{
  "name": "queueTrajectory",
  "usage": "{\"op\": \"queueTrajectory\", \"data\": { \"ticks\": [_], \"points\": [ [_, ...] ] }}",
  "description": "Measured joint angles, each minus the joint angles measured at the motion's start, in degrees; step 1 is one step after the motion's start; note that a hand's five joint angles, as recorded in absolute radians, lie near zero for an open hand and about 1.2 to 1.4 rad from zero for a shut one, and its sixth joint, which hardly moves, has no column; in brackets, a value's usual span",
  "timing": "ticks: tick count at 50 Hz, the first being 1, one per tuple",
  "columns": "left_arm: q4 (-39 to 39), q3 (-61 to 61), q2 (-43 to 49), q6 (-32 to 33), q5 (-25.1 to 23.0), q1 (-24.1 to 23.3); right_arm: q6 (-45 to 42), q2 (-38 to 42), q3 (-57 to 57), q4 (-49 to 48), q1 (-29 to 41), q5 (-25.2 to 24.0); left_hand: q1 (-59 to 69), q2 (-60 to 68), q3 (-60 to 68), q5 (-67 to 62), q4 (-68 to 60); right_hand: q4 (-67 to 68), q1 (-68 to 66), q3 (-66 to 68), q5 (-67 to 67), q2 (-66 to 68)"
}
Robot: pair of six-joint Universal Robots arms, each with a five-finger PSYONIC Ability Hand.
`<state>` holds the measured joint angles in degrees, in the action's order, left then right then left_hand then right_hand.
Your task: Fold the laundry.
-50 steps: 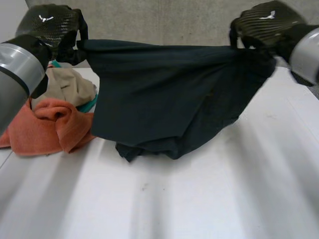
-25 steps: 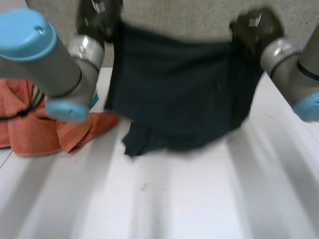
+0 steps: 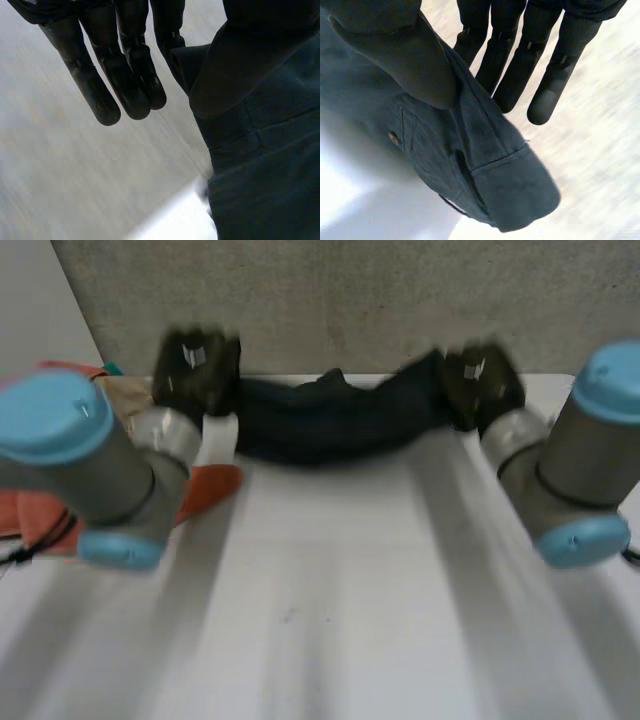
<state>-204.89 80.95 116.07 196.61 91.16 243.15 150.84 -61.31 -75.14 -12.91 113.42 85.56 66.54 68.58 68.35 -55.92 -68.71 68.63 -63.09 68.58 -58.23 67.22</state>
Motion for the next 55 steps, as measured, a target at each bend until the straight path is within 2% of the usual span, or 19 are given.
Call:
{"op": "queueTrajectory", "data": {
  "ticks": [9,17,18,20,21,23,24,25,30,37,46,55],
  "points": [
    [5.89,17.83,-4.62,0.47,0.19,0.0,-1.69,1.45,-12.16,4.02,-0.06,-1.13,0.0,0.0,0.0,0.0,0.0,0.0,0.0,0.0,0.0,0.0],
    [11.35,24.72,-14.55,4.19,0.32,-1.29,-4.93,-3.94,-16.13,11.17,-0.24,-2.27,0.0,0.0,0.0,0.0,0.0,0.0,0.0,0.0,0.0,0.0],
    [11.96,25.11,-15.44,4.84,0.34,-1.51,-4.97,-4.52,-16.24,12.09,-0.25,-2.41,-3.0,-3.18,-3.13,2.45,3.23,0.0,0.0,0.0,0.0,0.0],
    [13.08,25.79,-16.91,6.19,0.39,-2.01,-4.6,-5.49,-16.36,13.68,-0.2,-2.71,-22.49,-21.1,-20.74,18.92,21.21,0.0,0.0,0.0,0.0,0.0],
    [13.08,25.79,-16.91,6.19,0.39,-2.01,-4.6,-5.49,-16.36,13.68,-0.2,-2.71,-22.49,-21.1,-20.74,18.92,21.21,0.0,0.0,0.0,0.0,0.0],
    [13.53,26.01,-17.3,6.99,0.47,-2.4,-3.73,-5.84,-16.32,14.48,-0.1,-2.85,-43.79,-42.03,-41.48,38.84,41.46,0.0,0.0,0.0,0.0,0.0],
    [13.68,26.01,-17.05,7.4,0.64,-2.7,-2.59,-5.77,-16.17,14.78,-0.01,-2.9,-50.91,-50.28,-49.84,48.15,50.85,0.0,0.0,0.0,0.0,0.0],
    [13.71,25.96,-16.71,7.52,0.81,-2.89,-1.69,-5.61,-16.02,14.87,0.02,-2.9,-51.65,-52.0,-51.72,50.11,52.66,0.0,0.0,0.0,0.0,0.0],
    [13.66,26.01,-15.02,7.38,2.38,-3.88,4.34,-4.58,-14.94,14.86,-0.15,-2.89,-51.62,-52.51,-52.48,50.8,53.24,0.0,0.0,0.0,0.0,0.0],
    [13.87,26.97,-15.21,6.75,4.82,-8.27,11.12,-2.67,-12.46,14.79,-0.21,-2.65,-45.78,-48.25,-48.2,45.38,48.39,0.0,0.0,0.0,0.0,0.0],
    [13.69,26.96,-14.39,5.72,5.33,-13.14,12.31,-0.99,-9.98,14.96,0.31,-1.64,-40.23,-42.47,-42.07,39.25,42.33,0.0,0.0,0.0,0.0,0.0],
    [10.7,21.5,-3.59,5.93,7.35,-13.44,12.13,-0.8,-9.59,15.1,0.15,-1.23,-40.34,-42.33,-42.12,39.28,42.2,0.0,0.0,0.0,0.0,0.27]
  ]
}}
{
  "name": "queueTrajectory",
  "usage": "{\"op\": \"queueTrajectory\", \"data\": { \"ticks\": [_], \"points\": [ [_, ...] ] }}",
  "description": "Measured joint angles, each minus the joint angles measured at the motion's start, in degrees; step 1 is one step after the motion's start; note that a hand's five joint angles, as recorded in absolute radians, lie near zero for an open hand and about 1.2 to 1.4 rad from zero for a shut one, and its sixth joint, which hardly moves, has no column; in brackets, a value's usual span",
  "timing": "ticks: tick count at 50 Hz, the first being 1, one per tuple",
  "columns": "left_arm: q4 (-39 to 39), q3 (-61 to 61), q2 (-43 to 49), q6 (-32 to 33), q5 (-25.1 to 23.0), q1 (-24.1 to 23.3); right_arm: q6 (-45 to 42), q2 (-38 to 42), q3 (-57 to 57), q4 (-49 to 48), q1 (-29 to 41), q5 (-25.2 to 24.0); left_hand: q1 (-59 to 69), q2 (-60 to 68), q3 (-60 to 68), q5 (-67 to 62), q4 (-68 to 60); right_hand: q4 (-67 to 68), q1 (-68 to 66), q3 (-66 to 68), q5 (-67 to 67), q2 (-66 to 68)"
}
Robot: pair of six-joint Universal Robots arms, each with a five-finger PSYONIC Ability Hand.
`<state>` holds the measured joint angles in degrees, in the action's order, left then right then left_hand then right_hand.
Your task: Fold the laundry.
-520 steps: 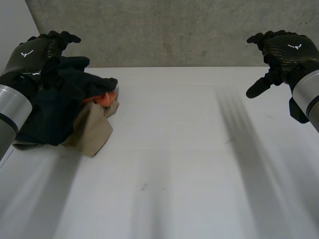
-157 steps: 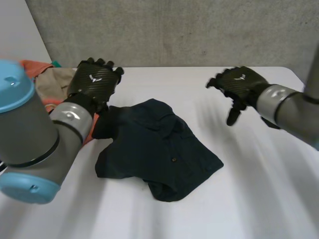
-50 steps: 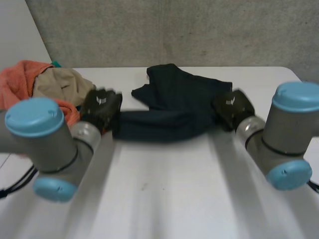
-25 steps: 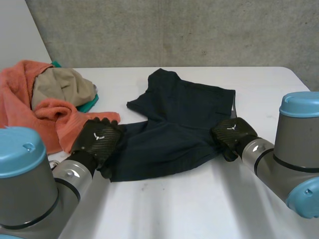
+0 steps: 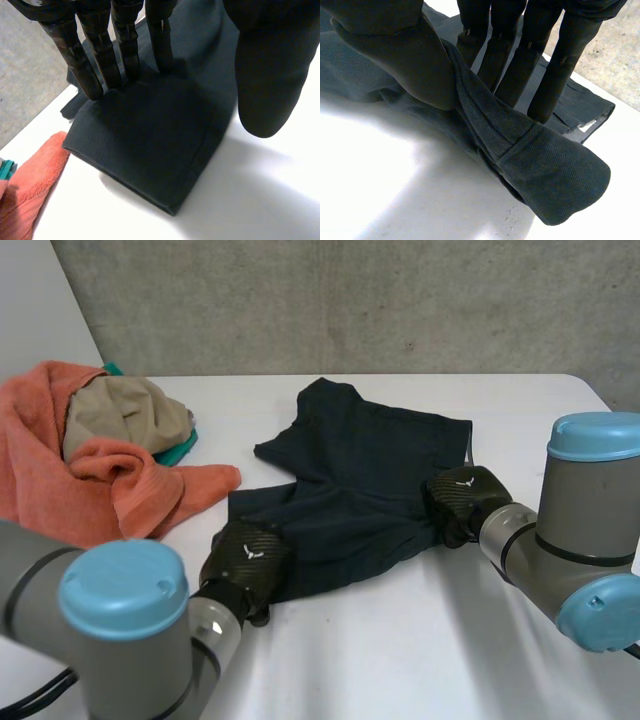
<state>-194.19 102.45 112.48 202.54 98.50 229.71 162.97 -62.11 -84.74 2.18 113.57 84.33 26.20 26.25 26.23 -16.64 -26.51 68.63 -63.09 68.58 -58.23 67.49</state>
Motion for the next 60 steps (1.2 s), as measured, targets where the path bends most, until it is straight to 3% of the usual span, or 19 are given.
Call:
{"op": "queueTrajectory", "data": {
  "ticks": [11,12,17,20,22,25,28,34,36,39,51,60],
  "points": [
    [-0.99,-6.66,7.92,0.42,1.31,3.41,-0.05,-0.41,-0.07,0.0,-0.38,-0.12,1.56,1.25,1.31,-1.2,-1.25,0.0,0.0,0.0,0.0,0.0],
    [-0.98,-7.28,8.36,0.44,1.24,3.62,-0.05,-0.42,-0.07,-0.01,-0.38,-0.14,16.67,14.66,14.62,-14.13,-14.44,0.0,0.0,0.0,0.0,0.0],
    [-0.71,-8.79,9.58,0.47,0.89,4.05,-0.04,-0.48,-0.15,-0.15,-0.41,-0.31,35.15,33.62,33.47,-32.95,-33.43,0.0,0.0,0.0,0.0,0.0],
    [-0.56,-9.26,10.05,0.38,0.71,4.47,-0.08,-0.49,-0.2,-0.14,-0.43,-0.54,40.32,41.15,40.85,-40.19,-41.03,-1.17,0.17,-1.36,0.87,-0.87],
    [-0.48,-9.34,10.09,0.31,0.6,4.82,-0.28,-0.55,-0.24,-0.07,-0.42,-0.75,40.32,42.08,41.82,-40.4,-41.95,-10.72,6.02,-10.68,10.18,-9.93],
    [-0.42,-9.32,9.69,0.24,0.5,5.23,-1.02,-0.71,-0.45,0.3,-0.42,-0.98,40.32,42.09,41.83,-40.39,-41.95,-29.13,24.67,-29.03,29.34,-29.14],
    [-0.4,-9.25,8.61,0.18,0.42,5.57,-2.67,-1.49,-0.89,1.29,-0.44,-1.16,40.32,42.09,41.83,-40.4,-41.95,-36.44,30.56,-36.15,37.19,-35.44],
    [-0.08,-8.87,6.19,0.21,-0.96,6.58,-6.31,-5.89,-2.24,3.93,-1.04,-1.41,39.41,40.73,40.85,-39.58,-40.91,-36.81,30.57,-36.49,38.01,-35.62],
    [0.61,-8.36,5.59,0.25,-2.02,6.97,-7.38,-7.34,-2.94,4.84,-1.6,-1.52,25.46,27.78,27.8,-27.21,-27.53,-36.81,30.57,-36.5,38.02,-35.62],
    [2.28,-6.9,4.4,0.12,-3.76,7.36,-8.98,-8.8,-4.21,6.25,-2.75,-1.78,14.22,16.5,16.67,-16.13,-16.1,-36.81,30.57,-36.49,37.96,-35.62],
    [5.21,1.44,-2.72,-0.36,-6.5,7.3,-15.22,-12.47,-9.77,9.17,-9.23,-2.32,11.38,11.34,11.44,-10.51,-10.79,-37.34,30.57,-37.03,38.51,-36.1],
    [2.99,0.5,-0.08,0.24,-6.34,8.26,-15.64,-10.73,-13.23,4.24,-9.99,-6.16,2.94,2.93,3.19,-1.83,-2.14,-37.34,30.58,-37.03,38.52,-36.1]
  ]
}}
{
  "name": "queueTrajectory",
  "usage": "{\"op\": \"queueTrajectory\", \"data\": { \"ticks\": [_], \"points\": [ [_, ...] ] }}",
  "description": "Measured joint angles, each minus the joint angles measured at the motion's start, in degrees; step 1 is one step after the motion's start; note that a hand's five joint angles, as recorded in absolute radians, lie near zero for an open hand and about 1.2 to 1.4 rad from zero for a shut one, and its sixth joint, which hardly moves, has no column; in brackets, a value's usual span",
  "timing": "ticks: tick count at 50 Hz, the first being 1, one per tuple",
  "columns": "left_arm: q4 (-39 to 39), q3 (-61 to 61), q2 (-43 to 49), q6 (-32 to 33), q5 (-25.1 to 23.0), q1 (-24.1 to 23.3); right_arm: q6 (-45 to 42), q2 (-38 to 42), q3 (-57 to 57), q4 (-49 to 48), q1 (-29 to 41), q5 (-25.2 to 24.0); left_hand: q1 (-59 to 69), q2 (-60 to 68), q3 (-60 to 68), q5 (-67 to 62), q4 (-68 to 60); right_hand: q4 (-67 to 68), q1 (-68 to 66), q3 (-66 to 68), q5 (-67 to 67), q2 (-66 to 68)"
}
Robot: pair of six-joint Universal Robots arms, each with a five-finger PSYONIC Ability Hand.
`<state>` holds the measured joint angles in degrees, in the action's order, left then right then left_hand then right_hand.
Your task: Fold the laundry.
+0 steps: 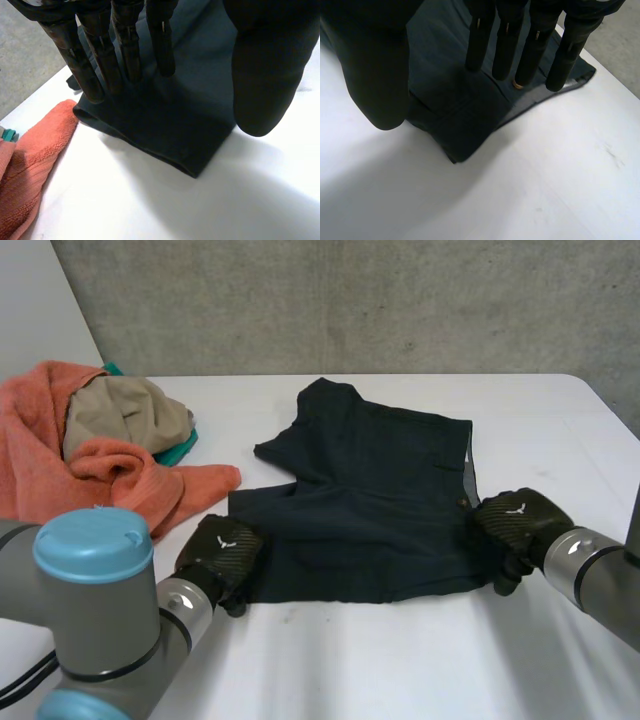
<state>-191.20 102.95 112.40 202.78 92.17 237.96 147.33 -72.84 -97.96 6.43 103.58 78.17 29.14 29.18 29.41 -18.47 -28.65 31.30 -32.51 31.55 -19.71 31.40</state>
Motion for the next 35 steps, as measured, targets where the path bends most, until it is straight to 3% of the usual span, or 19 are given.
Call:
{"op": "queueTrajectory", "data": {
  "ticks": [8,14,20,31,33,35],
  "points": [
    [-0.76,-3.28,4.4,0.2,-0.09,1.67,0.22,4.73,-0.54,-6.91,0.48,-2.75,-0.03,-0.16,-0.14,0.16,0.23,5.73,-4.56,5.51,-7.09,5.68],
    [-0.63,-4.93,6.46,0.17,-0.15,2.22,-0.1,7.44,0.2,-9.34,0.79,-2.63,-0.03,-0.17,-0.14,0.15,0.23,35.69,-31.41,35.34,-36.42,35.85],
    [-0.58,-5.68,7.49,0.16,-0.17,2.28,0.11,8.04,0.58,-10.88,0.77,-2.37,1.69,1.56,1.3,-1.84,-1.64,37.13,-31.39,36.29,-37.73,36.09],
    [-0.34,-6.68,8.16,0.03,-2.22,2.26,0.59,7.74,0.6,-11.5,0.5,-2.18,32.11,31.77,30.76,-31.22,-31.77,37.15,-31.39,36.3,-38.28,36.09],
    [-0.28,-6.79,8.18,-0.01,-2.99,2.28,0.62,7.67,0.61,-11.49,0.43,-2.14,32.11,31.77,30.76,-31.22,-31.77,37.15,-31.39,36.3,-38.28,36.09],
    [-0.19,-6.99,8.16,-0.12,-4.28,2.4,0.66,7.59,0.66,-11.44,0.32,-2.05,35.72,39.14,38.54,-37.04,-39.79,37.15,-31.39,36.3,-38.28,36.09]
  ]
}}
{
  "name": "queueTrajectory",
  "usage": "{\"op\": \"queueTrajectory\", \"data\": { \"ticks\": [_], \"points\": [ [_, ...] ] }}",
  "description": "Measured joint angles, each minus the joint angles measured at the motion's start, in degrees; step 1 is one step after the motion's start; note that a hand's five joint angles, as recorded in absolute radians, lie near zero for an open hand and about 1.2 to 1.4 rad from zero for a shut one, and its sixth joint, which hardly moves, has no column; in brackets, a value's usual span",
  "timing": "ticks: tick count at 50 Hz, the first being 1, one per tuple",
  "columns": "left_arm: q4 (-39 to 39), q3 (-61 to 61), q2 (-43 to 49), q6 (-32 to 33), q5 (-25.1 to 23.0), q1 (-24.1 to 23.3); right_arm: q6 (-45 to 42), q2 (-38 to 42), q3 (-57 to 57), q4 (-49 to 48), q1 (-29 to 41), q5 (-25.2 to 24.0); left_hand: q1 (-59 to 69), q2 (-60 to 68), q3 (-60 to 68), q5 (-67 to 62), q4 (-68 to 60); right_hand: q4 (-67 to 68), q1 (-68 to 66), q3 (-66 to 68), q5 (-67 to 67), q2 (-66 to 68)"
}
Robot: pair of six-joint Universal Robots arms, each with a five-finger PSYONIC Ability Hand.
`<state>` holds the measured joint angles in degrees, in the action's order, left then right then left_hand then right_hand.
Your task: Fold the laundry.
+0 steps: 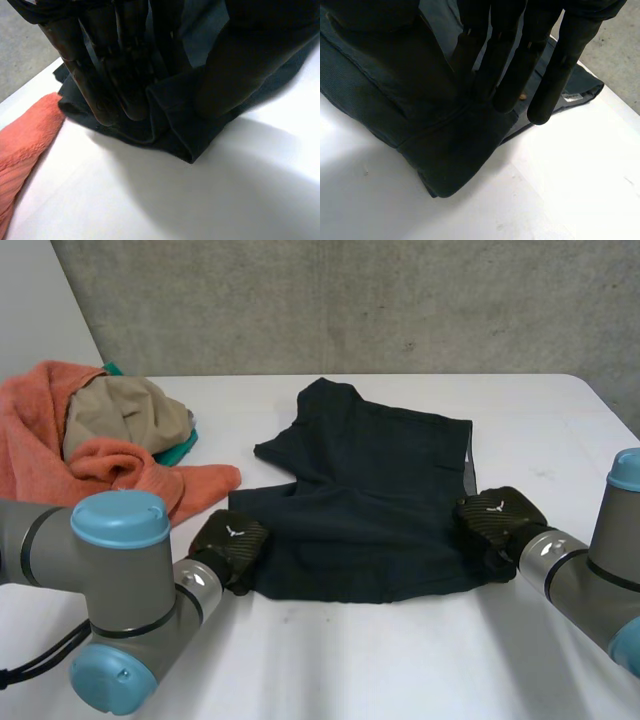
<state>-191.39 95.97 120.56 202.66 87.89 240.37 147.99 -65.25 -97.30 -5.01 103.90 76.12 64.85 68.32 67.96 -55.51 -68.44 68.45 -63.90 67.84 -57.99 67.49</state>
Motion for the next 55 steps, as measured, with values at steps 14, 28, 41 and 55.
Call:
{"op": "queueTrajectory", "data": {
  "ticks": [14,28,41,55],
  "points": [
    [8.81,2.2,-11.8,0.03,-1.09,0.94,-3.68,-7.52,-0.1,11.04,-0.21,0.54,-0.03,0.01,0.05,0.0,0.0,0.0,0.0,0.0,0.0,0.0],
    [7.1,-1.16,-16.91,-0.67,-0.93,1.3,3.75,-10.52,-2.36,8.3,-0.14,0.54,-0.03,0.03,0.14,0.0,-0.23,-48.58,43.13,-47.35,49.11,-46.54],
    [4.68,-14.13,-8.5,-5.74,-0.59,0.83,11.43,-1.81,-2.44,1.85,0.41,0.48,-0.03,0.03,0.14,0.0,-0.23,-21.69,16.14,-21.03,21.07,-20.26],
    [19.27,-5.19,-15.45,-5.66,-1.05,-0.07,3.29,-9.15,-3.25,3.3,0.0,1.68,-0.03,0.03,0.14,0.0,-0.24,0.0,2.03,-0.03,0.48,-0.24]
  ]
}}
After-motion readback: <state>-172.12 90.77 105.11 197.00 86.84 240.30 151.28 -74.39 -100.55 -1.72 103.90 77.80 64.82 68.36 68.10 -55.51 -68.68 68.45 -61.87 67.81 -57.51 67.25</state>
